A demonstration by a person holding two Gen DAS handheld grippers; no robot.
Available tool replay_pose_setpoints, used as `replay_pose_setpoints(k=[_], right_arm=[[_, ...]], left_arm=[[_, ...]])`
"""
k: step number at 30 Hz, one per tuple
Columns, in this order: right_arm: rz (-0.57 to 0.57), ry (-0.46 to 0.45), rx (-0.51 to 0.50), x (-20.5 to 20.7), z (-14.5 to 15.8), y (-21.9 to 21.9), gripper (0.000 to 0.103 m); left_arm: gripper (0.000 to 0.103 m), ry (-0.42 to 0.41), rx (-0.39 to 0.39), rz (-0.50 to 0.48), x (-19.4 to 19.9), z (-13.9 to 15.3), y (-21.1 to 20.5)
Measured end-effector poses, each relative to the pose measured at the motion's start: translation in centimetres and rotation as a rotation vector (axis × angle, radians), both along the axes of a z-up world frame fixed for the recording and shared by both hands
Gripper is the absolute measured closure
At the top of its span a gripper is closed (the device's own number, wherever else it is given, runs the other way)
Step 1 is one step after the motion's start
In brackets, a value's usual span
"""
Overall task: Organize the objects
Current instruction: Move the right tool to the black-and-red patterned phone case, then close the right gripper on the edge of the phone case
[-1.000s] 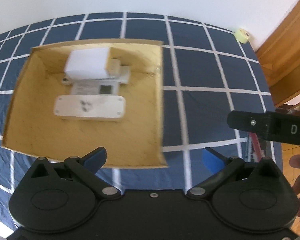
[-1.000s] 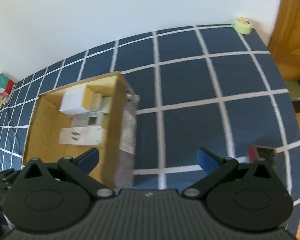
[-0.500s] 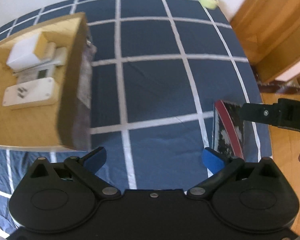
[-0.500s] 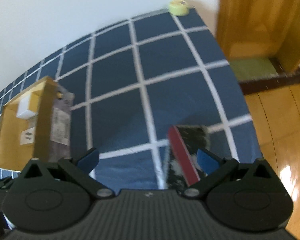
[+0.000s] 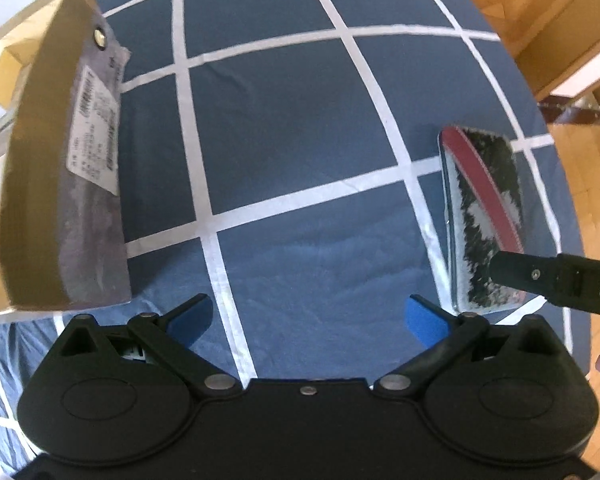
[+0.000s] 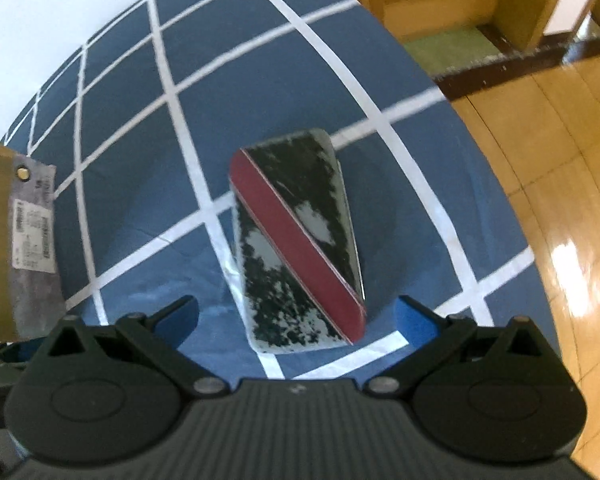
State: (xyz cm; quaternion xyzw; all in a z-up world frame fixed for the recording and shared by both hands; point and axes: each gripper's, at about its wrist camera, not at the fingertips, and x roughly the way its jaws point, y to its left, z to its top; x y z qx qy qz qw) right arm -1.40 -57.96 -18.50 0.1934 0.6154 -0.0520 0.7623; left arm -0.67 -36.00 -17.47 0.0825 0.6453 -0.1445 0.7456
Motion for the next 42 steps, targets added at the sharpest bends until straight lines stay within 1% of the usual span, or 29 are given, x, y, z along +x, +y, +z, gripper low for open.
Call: replay_pose_setpoints(k=[8, 14, 16, 17, 19, 20, 24, 26, 30, 38, 42], right_arm=[[-0.046, 0.026, 0.004, -0.8, -1.9, 0.6, 0.002], [-0.068, 0.045, -0.003, -1.0, -2.8, 1.2, 0.003], [-0.071, 0.052, -0.015, -1.1, -3.1, 1.4, 0.006], [-0.072, 0.056, -0.023, -1.1, -3.2, 1.5, 0.011], [-0.067, 0.058, -0.049, -1.1, -3.2, 1.8, 0.016], [-0.065, 0.056, -0.063, -1.1, -3.1, 1.9, 0.02], [-0.067, 0.053, -0.065, -1.3, -2.9, 1.5, 0.022], [-0.067, 0.058, -0.062, -1.4, -2.9, 1.2, 0.023], [-0.076, 0.074, -0.054, -1.5, -2.8, 0.2, 0.028], [-0.104, 0.084, -0.088, -1.6, -2.7, -2.5, 0.029], [-0.131, 0.075, -0.122, -1.1, -2.7, -4.6, 0.029]], left_arm=[[0.0, 0.021, 0.025, -0.074, 0.1, -1.7, -0.2], [0.0, 0.032, 0.032, -0.104, 0.5, -2.4, 0.2], [0.0, 0.034, 0.031, -0.108, 0.6, -2.5, 0.4], [0.0, 0.035, 0.033, -0.111, 0.6, -2.5, 0.4], [0.0, 0.037, 0.03, -0.117, 0.7, -2.6, 0.5], [0.0, 0.038, 0.028, -0.119, 0.8, -2.6, 0.5], [0.0, 0.042, 0.025, -0.122, 1.0, -2.5, 0.3], [0.0, 0.039, 0.02, -0.127, 1.1, -2.3, 0.0], [0.0, 0.036, 0.015, -0.136, 1.2, -1.9, -1.0], [0.0, 0.036, 0.005, -0.157, 0.5, -1.6, -3.6], [0.0, 0.038, 0.006, -0.176, 1.2, -1.6, -4.8]])
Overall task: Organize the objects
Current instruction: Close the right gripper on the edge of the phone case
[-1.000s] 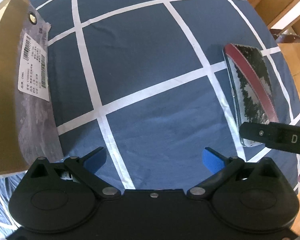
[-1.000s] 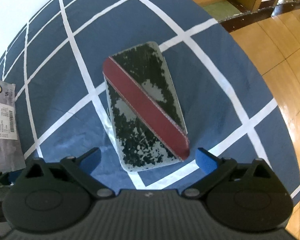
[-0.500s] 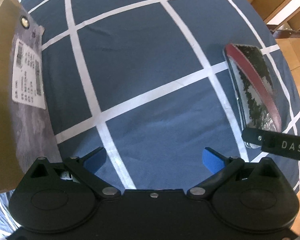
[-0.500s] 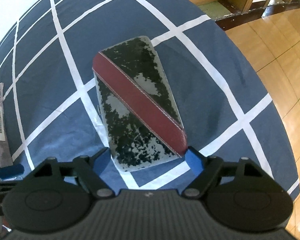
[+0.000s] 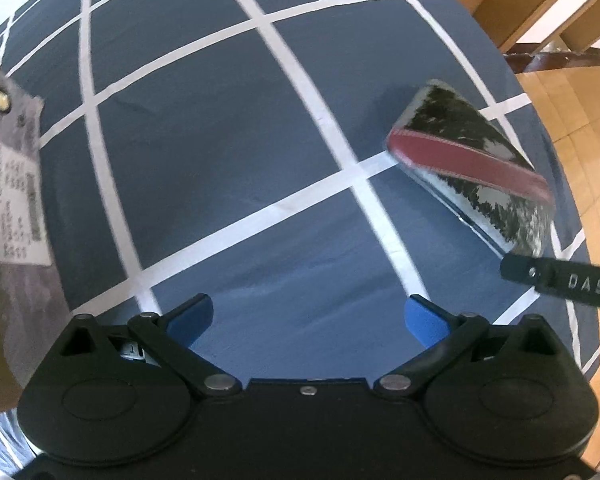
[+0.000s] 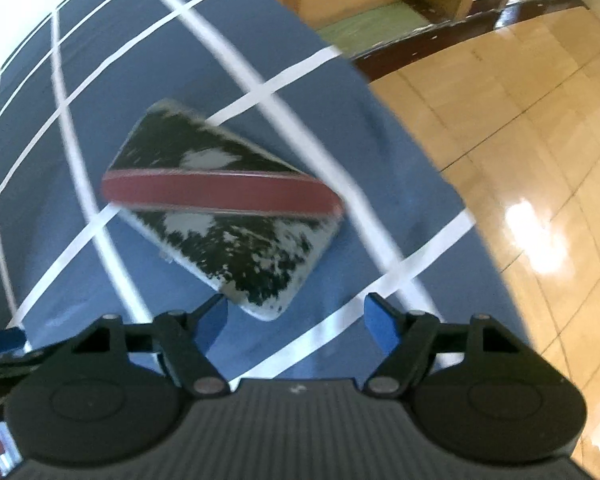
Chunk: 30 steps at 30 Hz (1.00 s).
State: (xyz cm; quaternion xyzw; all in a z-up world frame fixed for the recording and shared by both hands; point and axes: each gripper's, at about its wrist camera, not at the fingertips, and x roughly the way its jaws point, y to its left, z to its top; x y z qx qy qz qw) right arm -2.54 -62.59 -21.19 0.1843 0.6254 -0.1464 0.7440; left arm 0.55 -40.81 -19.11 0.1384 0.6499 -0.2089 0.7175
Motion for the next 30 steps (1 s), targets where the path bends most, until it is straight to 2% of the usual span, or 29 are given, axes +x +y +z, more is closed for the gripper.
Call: replay_pose_setpoints(k=[9, 13, 17, 21, 25, 30], right_arm=[[-0.045, -0.036, 0.04, 0.0, 1.1, -2.4, 0.028], [-0.12, -0.086, 0.126, 0.2, 2.1, -3.9, 0.026], [-0.161, -0.112, 0.148, 1.5, 2.5, -4.3, 0.022], [-0.192, -0.12, 0.18, 2.6, 2.1, -4.6, 0.013], [-0.223, -0.112, 0.223, 3.8, 1.0, -4.5, 0.012], [-0.247, -0.091, 0.223, 4.5, 0.0, -4.3, 0.012]], left_arm=[[0.0, -0.008, -0.003, -0.069, 1.1, 0.0, -3.4], [0.0, -0.009, -0.004, -0.117, 1.8, 0.1, -5.2], [0.0, -0.006, -0.012, -0.16, 2.7, 0.6, -6.2], [0.0, 0.005, -0.01, -0.218, 3.7, 0.3, -7.8], [0.0, 0.031, -0.008, -0.274, 4.6, -0.6, -9.4], [0.0, 0.066, -0.02, -0.317, 5.6, -2.5, -11.8]])
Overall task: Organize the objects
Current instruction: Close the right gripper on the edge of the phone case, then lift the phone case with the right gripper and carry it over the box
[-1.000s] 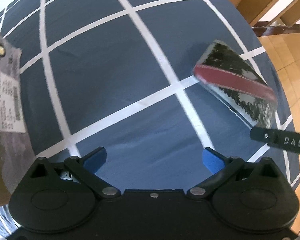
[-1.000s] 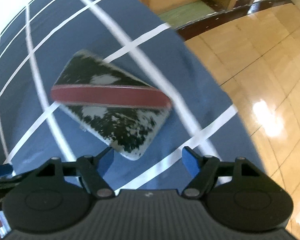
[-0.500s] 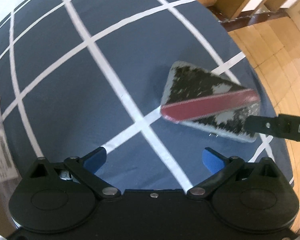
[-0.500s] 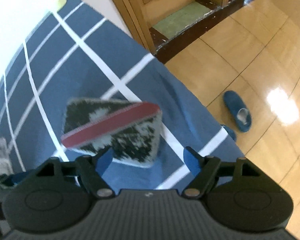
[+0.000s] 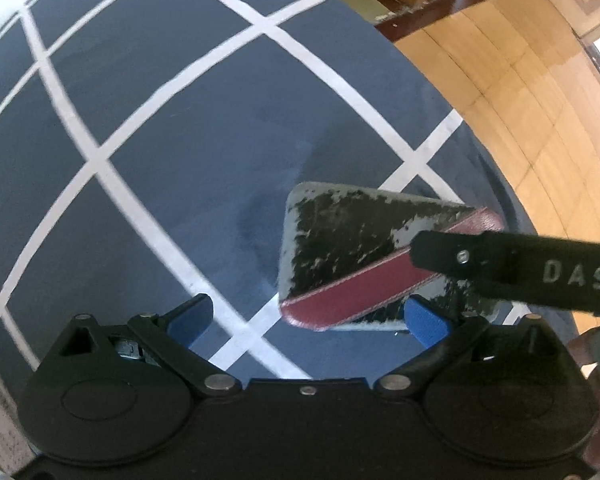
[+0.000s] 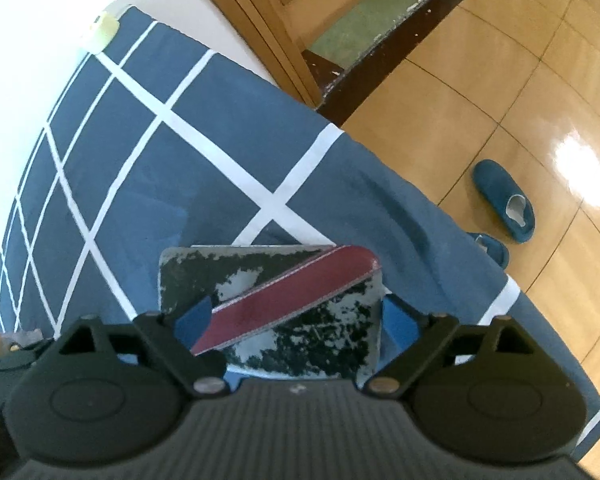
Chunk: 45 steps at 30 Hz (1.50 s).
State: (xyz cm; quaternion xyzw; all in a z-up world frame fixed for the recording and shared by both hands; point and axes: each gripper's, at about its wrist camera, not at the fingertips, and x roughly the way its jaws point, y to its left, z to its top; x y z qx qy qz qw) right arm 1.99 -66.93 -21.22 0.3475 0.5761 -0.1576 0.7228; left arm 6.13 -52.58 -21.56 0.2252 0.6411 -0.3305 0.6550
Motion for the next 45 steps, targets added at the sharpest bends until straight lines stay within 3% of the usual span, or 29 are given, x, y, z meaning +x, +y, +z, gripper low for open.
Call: replay_pose_setpoints(k=[7, 13, 17, 20, 26, 36, 45], right_arm=[[0.001, 0.03, -0.013, 1.1, -0.8, 0.1, 0.01], [0.018, 0.035, -0.022, 1.4, -0.9, 0.1, 0.01], [0.03, 0.031, -0.033, 1.6, -0.8, 0.0, 0.011], [0.049, 0.038, -0.057, 1.8, -0.7, 0.3, 0.014], [0.05, 0.033, -0.067, 1.7, -0.6, 0.4, 0.018], [0.094, 0.001, -0.082, 1.7, 0.7, 1.6, 0.02], [0.189, -0.066, -0.114, 3.2, 4.4, 5.4, 0.021]], left_arm=[[0.0, 0.055, -0.026, -0.019, 0.5, -1.5, -1.3], [0.001, 0.054, -0.042, -0.038, 0.2, -2.0, -2.6], [0.004, 0.049, -0.046, -0.036, -0.1, -2.1, -3.0], [0.013, 0.051, -0.062, -0.035, -0.5, -2.0, -3.5], [0.015, 0.042, -0.055, -0.027, -1.0, -2.1, -4.0], [0.015, 0.012, -0.058, 0.03, -1.3, 0.2, -1.1], [0.015, -0.05, -0.094, 0.133, -0.3, 4.3, 3.3]])
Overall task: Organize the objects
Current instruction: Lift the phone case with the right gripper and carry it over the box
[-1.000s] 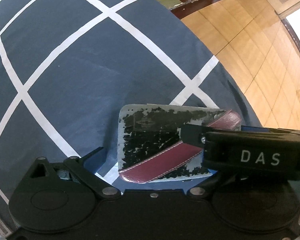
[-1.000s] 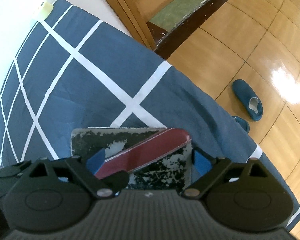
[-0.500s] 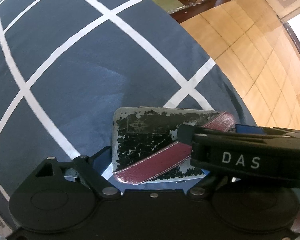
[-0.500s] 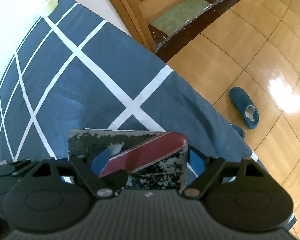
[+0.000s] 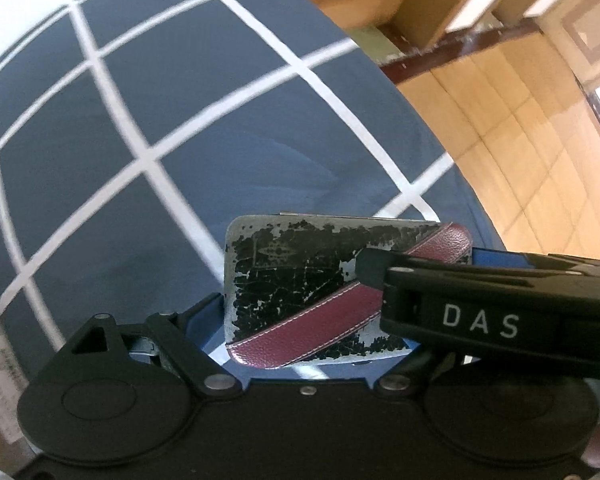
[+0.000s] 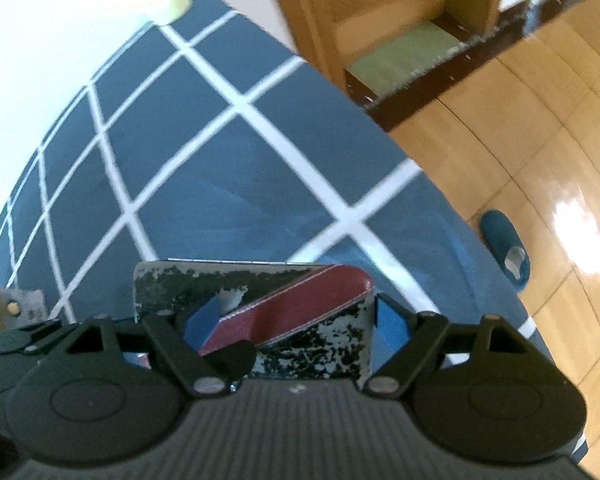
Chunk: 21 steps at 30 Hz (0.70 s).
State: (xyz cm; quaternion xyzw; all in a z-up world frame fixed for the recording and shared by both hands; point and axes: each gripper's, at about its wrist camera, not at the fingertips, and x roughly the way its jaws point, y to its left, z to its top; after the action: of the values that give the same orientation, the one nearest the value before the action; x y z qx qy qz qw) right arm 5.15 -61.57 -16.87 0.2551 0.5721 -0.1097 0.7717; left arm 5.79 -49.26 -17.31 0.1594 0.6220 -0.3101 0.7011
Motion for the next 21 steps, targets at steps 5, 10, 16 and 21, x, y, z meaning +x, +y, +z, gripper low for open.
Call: replay_pose_setpoints(k=[5, 10, 16, 21], right_arm=[[0.074, -0.034, -0.013, 1.1, 2.5, 3.3, 0.021], [0.141, -0.066, -0.022, 1.6, 4.9, 7.1, 0.021], [0.226, -0.101, -0.036, 1.7, 7.8, 12.8, 0.021], [0.297, -0.132, -0.045, 1.6, 9.9, 18.1, 0.021]], left_arm=[[0.015, -0.03, -0.017, 0.075, 0.8, 2.9, 4.1], [0.015, -0.06, -0.032, 0.147, 1.2, 5.6, 8.4], [0.015, -0.093, -0.051, 0.236, 1.2, 8.3, 14.2], [0.015, -0.121, -0.066, 0.306, 0.9, 10.4, 19.6]])
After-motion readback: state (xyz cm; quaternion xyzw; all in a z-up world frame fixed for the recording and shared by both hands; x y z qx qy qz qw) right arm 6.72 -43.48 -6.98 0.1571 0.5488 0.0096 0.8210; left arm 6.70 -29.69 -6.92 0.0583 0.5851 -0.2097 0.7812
